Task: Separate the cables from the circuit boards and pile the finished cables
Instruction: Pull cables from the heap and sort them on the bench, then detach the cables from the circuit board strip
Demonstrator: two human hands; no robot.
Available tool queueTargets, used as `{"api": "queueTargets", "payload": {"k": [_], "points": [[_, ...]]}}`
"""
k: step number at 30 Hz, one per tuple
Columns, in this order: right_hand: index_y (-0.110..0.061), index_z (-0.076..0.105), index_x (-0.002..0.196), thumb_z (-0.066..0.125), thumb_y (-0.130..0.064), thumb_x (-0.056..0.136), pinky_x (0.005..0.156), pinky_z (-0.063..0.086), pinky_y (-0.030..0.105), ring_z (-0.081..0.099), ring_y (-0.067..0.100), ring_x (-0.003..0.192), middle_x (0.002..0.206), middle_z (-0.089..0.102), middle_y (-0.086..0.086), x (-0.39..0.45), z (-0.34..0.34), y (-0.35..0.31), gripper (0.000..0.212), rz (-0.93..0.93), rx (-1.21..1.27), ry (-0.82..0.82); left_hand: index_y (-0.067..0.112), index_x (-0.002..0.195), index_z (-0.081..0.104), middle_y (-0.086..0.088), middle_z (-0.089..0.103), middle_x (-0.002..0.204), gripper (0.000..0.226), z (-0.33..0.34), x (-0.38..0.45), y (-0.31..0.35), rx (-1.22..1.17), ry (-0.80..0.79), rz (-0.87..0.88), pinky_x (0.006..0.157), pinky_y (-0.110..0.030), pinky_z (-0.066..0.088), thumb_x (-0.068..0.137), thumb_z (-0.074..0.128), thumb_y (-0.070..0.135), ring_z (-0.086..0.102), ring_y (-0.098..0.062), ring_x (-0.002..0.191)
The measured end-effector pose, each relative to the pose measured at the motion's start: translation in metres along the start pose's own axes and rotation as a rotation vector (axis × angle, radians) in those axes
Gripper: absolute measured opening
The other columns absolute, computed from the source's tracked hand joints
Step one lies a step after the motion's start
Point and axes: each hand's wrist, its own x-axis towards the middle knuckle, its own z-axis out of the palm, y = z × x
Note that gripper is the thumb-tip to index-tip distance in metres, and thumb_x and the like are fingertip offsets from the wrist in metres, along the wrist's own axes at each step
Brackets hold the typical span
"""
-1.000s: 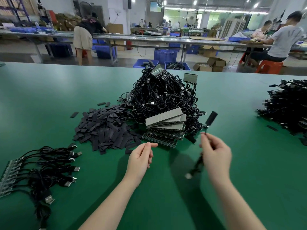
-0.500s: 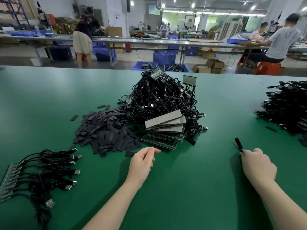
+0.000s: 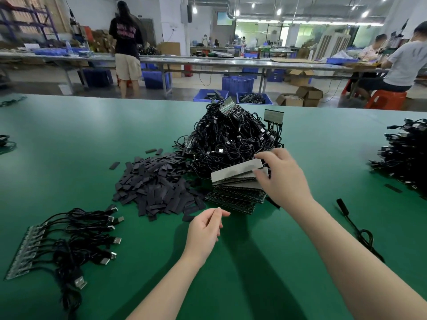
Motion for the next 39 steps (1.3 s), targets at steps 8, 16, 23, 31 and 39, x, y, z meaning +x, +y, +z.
{"api": "queueTargets", "payload": {"k": [8, 16, 23, 31, 39], "points": [[-0.028, 0.057, 0.135, 0.061, -0.030, 0.094, 0.118, 0.020, 0.046, 0.034, 0.030, 0.143, 0.151, 0.043, 0.007, -0.009, 0.030, -0.013, 0.041, -0.043, -0.217, -0.112, 0.046, 0.113, 0.056, 0.013, 0.054, 0.102, 0.028, -0.012, -0.015, 0.005, 0.138, 0.126, 0.139, 0.073, -0.015, 0.047, 0.097, 0.055, 0.023, 0.056, -0.002, 0.083], [-0.011, 0.068, 0.121, 0.087, -0.005, 0.068, 0.100, 0.043, 0.051, 0.051, 0.038, 0.117, 0.124, 0.058, 0.019, -0.118, 0.075, -0.009, 0.056, 0.054, 0.114, 0.168, 0.017, 0.135, 0.051, -0.023, 0.046, 0.134, 0.058, -0.212, 0.016, 0.032, 1.190, 0.726, -0.043, 0.094, -0.057, 0.040, 0.081, 0.071, 0.027, 0.048, -0.044, 0.115], [-0.008, 0.071, 0.113, 0.089, -0.003, 0.065, 0.091, 0.049, 0.054, 0.056, 0.044, 0.107, 0.118, 0.060, 0.019, -0.129, 0.087, -0.006, 0.052, 0.072, 0.088, 0.135, 0.005, 0.130, 0.050, -0.024, 0.050, 0.129, 0.085, -0.321, 0.011, 0.007, 1.198, 0.504, -0.888, 0.101, -0.047, 0.040, 0.084, 0.038, 0.075, 0.044, -0.045, 0.120], [-0.010, 0.072, 0.112, 0.088, -0.004, 0.068, 0.093, 0.047, 0.055, 0.055, 0.044, 0.110, 0.120, 0.060, 0.020, -0.132, 0.087, -0.006, 0.048, 0.120, 0.101, 0.162, 0.003, 0.124, 0.061, -0.015, 0.062, 0.128, 0.077, -0.310, -0.004, 0.056, 1.178, 0.345, -0.659, 0.094, -0.032, 0.046, 0.067, 0.083, 0.051, 0.058, -0.031, 0.117], [-0.012, 0.073, 0.109, 0.082, 0.000, 0.075, 0.099, 0.037, 0.041, 0.054, 0.036, 0.111, 0.116, 0.062, 0.012, -0.123, 0.070, -0.026, 0.037, 0.115, 0.248, 0.235, 0.039, 0.096, 0.066, 0.012, 0.067, 0.090, 0.049, -0.223, -0.017, 0.167, 1.096, 0.185, 0.012, 0.070, -0.024, 0.046, 0.056, 0.093, 0.030, 0.062, -0.003, 0.077]]}}
